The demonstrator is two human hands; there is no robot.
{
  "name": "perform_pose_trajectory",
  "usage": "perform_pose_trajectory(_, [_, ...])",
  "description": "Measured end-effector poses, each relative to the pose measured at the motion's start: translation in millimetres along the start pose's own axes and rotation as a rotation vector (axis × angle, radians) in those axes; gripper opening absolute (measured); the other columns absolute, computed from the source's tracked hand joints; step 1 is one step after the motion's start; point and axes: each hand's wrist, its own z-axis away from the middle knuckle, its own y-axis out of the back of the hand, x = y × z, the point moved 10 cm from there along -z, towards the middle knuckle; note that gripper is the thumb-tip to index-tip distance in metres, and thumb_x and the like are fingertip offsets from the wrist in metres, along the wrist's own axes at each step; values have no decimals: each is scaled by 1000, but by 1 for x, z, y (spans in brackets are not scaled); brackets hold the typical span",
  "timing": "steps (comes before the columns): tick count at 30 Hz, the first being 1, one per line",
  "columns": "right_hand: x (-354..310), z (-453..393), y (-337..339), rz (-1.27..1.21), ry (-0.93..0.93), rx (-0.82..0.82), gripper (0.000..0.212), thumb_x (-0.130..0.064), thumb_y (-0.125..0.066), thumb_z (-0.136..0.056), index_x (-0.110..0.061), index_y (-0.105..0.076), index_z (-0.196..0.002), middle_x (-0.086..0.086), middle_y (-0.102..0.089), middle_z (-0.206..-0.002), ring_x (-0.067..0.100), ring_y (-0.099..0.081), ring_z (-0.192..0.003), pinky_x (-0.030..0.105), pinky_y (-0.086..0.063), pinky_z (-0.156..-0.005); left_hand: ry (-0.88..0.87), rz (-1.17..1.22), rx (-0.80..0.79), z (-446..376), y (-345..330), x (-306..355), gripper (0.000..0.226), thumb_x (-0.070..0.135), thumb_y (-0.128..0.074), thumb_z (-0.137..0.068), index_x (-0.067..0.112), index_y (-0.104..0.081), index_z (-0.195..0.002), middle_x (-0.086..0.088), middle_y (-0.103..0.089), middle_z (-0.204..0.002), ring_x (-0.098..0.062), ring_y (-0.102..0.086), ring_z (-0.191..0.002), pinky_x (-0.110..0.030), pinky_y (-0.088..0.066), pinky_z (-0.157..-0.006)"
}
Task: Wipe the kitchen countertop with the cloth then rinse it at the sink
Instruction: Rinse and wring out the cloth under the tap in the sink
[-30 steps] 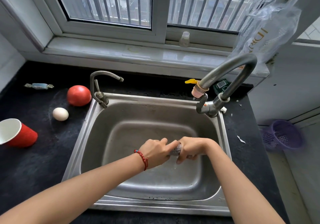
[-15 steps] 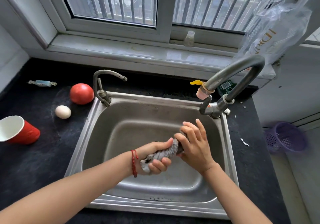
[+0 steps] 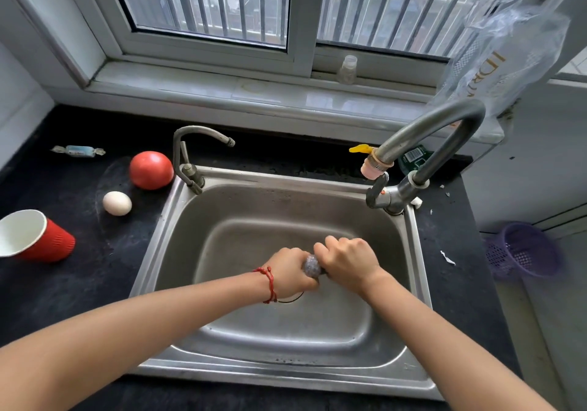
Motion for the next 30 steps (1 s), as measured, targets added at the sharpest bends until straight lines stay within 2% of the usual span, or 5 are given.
perform_pose_trajectory(4, [-3,-5,-34,-64,-128,-277,23,-23,-78,-49,-13,-64,-64,8,-67,-58,25,-66,-48,21,-42,-41,-10,-317,12,-17,-8,-17,25,29,-49,-80,13,-60,-96,-13,-68,-102,-36,-61,-96,-31,-44,-73])
perform_pose_trajectory(8, [-6,-2,-60,-287,-229,-508,27,-11,-44,-87,-4,-57,-109,17,-64,-114,38,-60,-105,37,-46,-79,-49,-516,-13,-27,-14,-24,27,29,-45,-84,13,-58,-101,-15,-67,-107,-37,-61,-99,-35,-47,-78])
perform_pose_trajectory(18, [2,6,-74,-571,-398,-564,7,-7,-48,-78,-8,-51,-71,20,-65,-99,40,-59,-90,32,-37,-65,-197,-767,-40,-35,-21,-15,32,24,-46,-83,8,-41,-111,-19,-65,-107,-40,-62,-97,-36,-39,-69])
perform_pose_trajectory(22, [1,14,-89,-731,-475,-589,26,-6,-48,-75,-16,-39,-53,21,-61,-83,32,-49,-71,30,-37,-61,-250,-841,-65,-34,-26,-12,30,24,-44,-86,8,-44,-110,-19,-66,-106,-40,-62,-95,-35,-38,-68])
perform_pose_trajectory(30, [-3,34,-110,-977,-605,-605,12,-3,-53,-69,-1,-52,-57,11,-50,-60,24,-45,-65,27,-33,-50,-365,-964,-135,-31,-38,1,29,24,-42,-89,8,-43,-112,-19,-66,-105,-40,-62,-94,-36,-39,-67])
